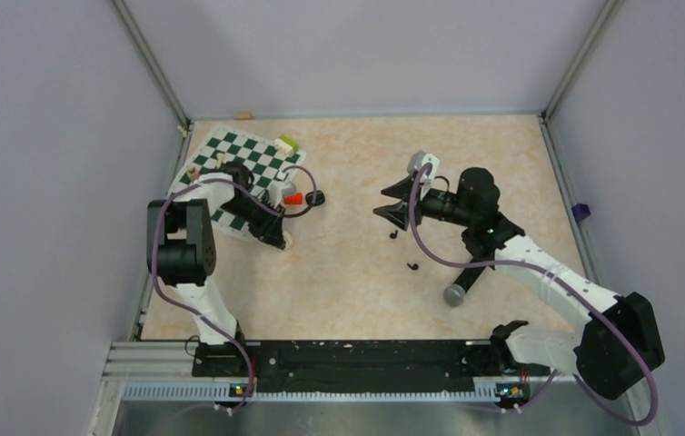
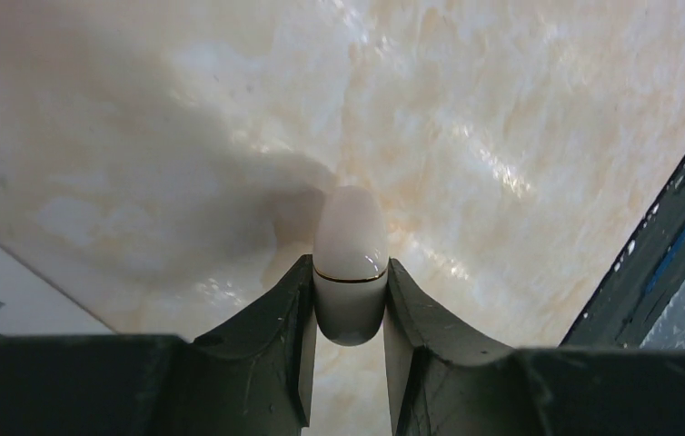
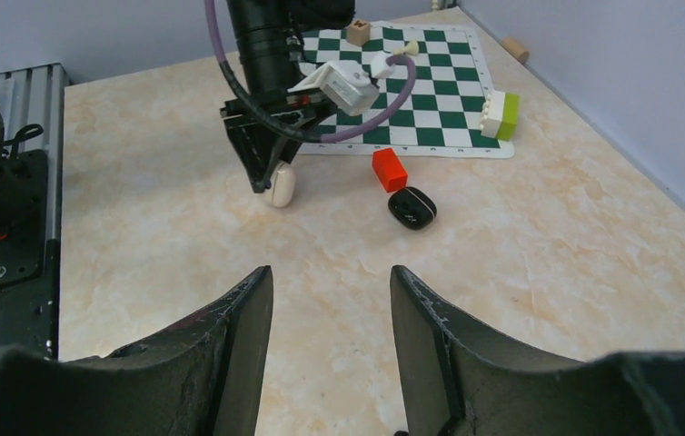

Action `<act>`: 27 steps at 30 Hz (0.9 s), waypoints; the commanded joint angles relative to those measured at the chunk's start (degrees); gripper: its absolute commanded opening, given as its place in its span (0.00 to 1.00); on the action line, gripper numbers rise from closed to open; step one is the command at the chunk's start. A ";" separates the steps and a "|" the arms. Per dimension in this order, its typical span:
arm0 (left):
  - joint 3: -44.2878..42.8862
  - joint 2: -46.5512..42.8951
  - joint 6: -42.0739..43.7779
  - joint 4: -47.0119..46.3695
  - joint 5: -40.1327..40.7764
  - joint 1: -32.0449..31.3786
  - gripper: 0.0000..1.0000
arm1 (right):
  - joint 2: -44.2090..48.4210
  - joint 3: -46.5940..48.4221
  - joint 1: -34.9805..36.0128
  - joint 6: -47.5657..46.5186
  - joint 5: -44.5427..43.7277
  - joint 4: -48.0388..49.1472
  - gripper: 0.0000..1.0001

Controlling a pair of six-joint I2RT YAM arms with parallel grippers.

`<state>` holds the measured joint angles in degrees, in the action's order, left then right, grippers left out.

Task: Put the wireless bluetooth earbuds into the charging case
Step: Place the charging case at the center of the board.

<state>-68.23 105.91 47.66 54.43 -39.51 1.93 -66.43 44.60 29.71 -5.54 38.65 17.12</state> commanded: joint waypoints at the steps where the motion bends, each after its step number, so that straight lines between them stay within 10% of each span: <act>1: -7.36 4.16 -10.02 -5.23 -0.60 -0.46 0.00 | -0.15 0.14 -0.20 -1.58 0.54 1.36 0.50; 4: -11.02 9.06 -11.26 -3.21 -1.01 -0.52 0.15 | 0.12 0.06 -0.26 -2.13 0.56 1.11 0.50; 7: -11.02 9.26 -11.72 -2.89 -1.10 -0.45 0.96 | 0.38 -0.08 -0.23 -2.35 0.79 1.24 0.51; 15: -4.25 -5.08 -14.79 -8.88 0.36 -0.42 0.99 | 0.37 -0.13 -0.29 -2.38 1.23 1.34 0.53; 27: 21.54 -56.34 -18.64 -35.39 20.25 1.90 0.99 | 2.29 -0.70 -0.45 -2.18 1.76 2.05 0.57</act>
<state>-56.01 59.96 29.65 29.52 -25.89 2.68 -66.22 44.27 29.56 -7.46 39.11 17.19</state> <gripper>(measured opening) 0.986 0.562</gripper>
